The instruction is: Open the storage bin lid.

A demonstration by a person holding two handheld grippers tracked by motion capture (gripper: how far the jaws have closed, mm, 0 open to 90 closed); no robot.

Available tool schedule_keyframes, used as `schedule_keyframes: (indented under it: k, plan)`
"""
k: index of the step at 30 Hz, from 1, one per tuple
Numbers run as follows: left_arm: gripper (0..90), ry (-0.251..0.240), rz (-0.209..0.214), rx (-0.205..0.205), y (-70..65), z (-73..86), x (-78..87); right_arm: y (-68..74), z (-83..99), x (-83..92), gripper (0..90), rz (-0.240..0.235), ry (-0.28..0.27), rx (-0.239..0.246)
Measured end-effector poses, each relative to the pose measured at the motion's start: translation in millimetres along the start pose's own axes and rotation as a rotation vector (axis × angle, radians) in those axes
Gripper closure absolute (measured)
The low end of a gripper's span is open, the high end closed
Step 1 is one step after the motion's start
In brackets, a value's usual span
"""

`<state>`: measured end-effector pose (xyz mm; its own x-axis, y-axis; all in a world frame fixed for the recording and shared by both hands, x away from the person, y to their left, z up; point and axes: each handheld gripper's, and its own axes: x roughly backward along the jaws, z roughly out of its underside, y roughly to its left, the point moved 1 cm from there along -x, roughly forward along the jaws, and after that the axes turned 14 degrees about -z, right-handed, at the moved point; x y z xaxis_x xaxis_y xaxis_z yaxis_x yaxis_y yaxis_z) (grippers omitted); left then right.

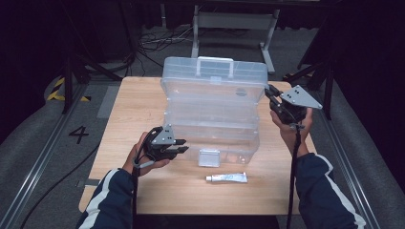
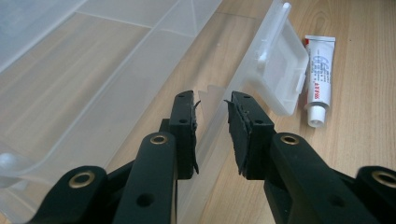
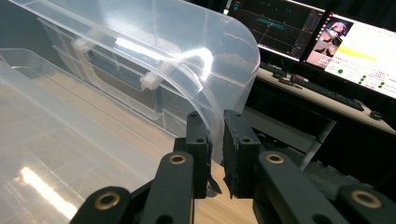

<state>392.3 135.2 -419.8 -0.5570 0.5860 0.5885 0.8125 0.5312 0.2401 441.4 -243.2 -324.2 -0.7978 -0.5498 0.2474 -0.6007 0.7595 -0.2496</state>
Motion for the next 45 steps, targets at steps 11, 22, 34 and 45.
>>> schedule_keyframes:
  k: [11, 22, 34, 45]
  plan:
    - [72.2, -0.004, 0.008, 0.01, 0.9, 0.5, -0.3, -12.8, -8.3, -14.2, 84.0, 0.016, 0.022, 0.001]
    - [72.3, -0.007, 0.015, 0.015, 2.0, 0.7, -0.8, -30.4, -17.0, -31.6, 84.4, 0.003, 0.036, -0.052]
    - [71.9, 0.003, 0.01, 0.009, 1.5, -0.3, -0.6, -50.9, -23.3, -53.2, 84.5, -0.015, 0.068, -0.112]
    - [72.4, 0.0, 0.02, 0.009, 1.9, 0.1, -0.7, -63.6, -26.0, -64.7, 84.0, -0.046, 0.101, -0.138]
